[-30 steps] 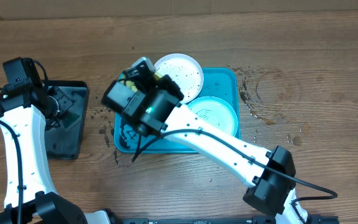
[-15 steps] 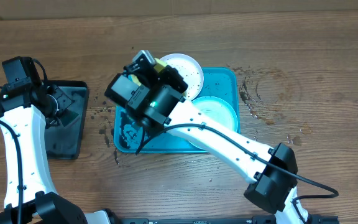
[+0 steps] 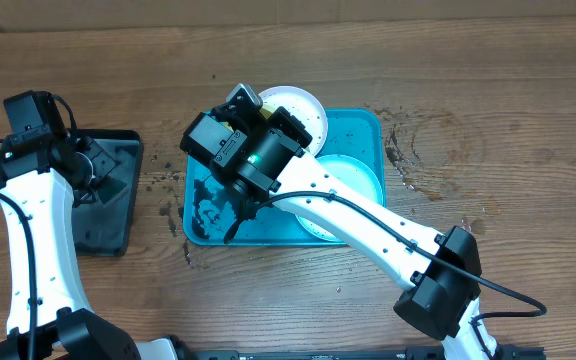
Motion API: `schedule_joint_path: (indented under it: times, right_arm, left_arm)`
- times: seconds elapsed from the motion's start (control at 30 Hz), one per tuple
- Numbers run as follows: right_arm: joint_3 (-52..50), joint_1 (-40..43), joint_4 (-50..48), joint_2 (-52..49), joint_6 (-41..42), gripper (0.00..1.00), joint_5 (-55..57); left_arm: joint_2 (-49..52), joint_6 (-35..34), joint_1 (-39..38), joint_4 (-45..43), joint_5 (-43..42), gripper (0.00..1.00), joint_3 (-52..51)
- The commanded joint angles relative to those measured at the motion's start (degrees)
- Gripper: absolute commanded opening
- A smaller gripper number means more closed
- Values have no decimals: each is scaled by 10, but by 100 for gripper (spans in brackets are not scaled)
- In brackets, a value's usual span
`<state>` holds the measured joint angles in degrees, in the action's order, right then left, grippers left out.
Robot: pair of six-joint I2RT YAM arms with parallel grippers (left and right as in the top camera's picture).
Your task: Clean dirty plates on tray and stack at the side
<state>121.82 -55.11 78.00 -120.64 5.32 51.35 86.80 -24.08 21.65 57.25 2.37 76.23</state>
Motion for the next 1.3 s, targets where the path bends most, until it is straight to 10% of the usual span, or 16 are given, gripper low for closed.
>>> schedule_joint_path:
  times: [0.0, 0.53, 0.77, 1.27]
  right_arm:
    - [16, 1, 3, 20, 5, 4, -24]
    - [14, 10, -42, 19, 9, 4, -97]
    - [14, -17, -15, 19, -13, 4, 178]
    - [14, -115, 23, 19, -13, 4, 236]
  left_arm:
    - [2, -4, 2, 0, 5, 4, 6]
    - [2, -4, 2, 2, -7, 4, 6]
    - [2, -4, 2, 2, -7, 4, 6]
    - [2, -4, 2, 2, -14, 4, 0]
